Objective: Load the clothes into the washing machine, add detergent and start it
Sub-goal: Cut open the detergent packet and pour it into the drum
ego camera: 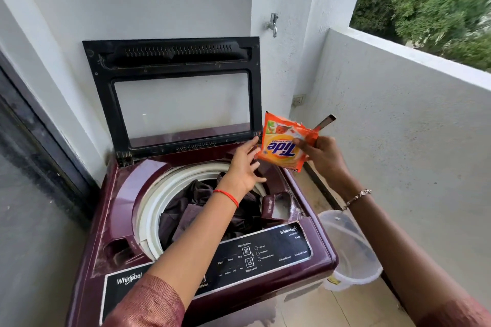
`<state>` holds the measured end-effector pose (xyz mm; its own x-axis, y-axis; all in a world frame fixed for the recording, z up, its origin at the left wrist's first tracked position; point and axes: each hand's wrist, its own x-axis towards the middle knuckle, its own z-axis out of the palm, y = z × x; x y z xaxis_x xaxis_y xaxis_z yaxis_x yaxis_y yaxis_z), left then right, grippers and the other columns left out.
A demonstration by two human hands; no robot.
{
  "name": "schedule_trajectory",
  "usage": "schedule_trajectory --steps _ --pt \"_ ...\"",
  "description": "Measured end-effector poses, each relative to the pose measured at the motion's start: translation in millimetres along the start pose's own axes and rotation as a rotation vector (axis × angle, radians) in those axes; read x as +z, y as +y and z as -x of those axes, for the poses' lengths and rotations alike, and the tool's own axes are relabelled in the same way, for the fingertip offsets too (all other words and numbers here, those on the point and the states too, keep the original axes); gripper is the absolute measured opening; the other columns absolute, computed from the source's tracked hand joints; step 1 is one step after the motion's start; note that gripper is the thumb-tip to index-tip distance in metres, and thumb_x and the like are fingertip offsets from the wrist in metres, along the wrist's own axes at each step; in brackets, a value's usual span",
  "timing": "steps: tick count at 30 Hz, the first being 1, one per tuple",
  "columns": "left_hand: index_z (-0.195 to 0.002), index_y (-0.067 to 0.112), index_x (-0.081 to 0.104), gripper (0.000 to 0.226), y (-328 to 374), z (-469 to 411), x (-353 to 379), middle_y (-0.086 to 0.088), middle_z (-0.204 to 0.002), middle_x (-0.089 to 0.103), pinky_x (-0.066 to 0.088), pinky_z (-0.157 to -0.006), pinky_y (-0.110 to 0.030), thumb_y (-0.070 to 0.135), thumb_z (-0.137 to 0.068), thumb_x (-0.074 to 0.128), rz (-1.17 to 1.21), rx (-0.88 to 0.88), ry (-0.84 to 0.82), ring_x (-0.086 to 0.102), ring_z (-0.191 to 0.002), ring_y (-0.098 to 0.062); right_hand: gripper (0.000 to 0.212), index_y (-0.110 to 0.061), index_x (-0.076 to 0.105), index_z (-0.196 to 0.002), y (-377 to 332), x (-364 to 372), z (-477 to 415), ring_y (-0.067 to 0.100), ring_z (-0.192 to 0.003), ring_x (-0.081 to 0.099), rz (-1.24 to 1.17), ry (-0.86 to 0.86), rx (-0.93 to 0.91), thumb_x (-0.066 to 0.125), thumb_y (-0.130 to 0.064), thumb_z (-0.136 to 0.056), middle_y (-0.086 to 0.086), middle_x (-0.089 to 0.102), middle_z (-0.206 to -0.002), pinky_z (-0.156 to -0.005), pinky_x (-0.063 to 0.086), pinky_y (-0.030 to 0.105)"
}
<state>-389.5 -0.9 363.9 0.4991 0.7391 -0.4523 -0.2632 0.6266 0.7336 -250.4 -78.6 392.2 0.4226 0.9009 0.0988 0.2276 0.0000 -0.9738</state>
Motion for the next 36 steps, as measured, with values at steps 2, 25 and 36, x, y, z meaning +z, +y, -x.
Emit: schedule_trajectory --steps 2,25,36 --pt "-0.120 0.022 0.055 0.030 4 3 4 0.001 -0.137 0.052 0.011 -0.109 -0.062 0.031 -0.091 0.051 -0.160 0.116 -0.078 0.038 -0.134 -0.018 0.015 0.003 0.062 -0.095 -11 -13 6 -0.004 -0.051 0.063 0.019 0.019 0.017 0.056 -0.009 -0.089 0.001 0.064 -0.079 -0.046 0.046 0.007" --pt "-0.110 0.006 0.062 0.028 -69 -18 285 0.000 -0.082 0.066 0.056 -0.055 -0.022 0.026 -0.095 0.050 -0.801 0.307 -0.708 0.064 -0.074 -0.014 0.015 -0.005 0.062 -0.095 -30 -295 81 0.013 -0.063 0.068 0.169 0.464 0.103 0.059 -0.018 -0.088 0.007 0.069 -0.082 -0.051 0.056 0.028" --pt "-0.114 0.001 0.062 0.031 -113 -42 451 -0.003 -0.083 0.065 0.055 -0.053 -0.021 0.023 -0.094 0.053 -0.737 0.310 -0.798 0.062 -0.072 -0.014 0.009 -0.010 0.064 -0.078 -46 -442 74 0.008 -0.049 0.066 0.220 0.687 0.072 0.066 -0.016 -0.084 0.001 0.069 -0.067 -0.042 0.054 0.026"
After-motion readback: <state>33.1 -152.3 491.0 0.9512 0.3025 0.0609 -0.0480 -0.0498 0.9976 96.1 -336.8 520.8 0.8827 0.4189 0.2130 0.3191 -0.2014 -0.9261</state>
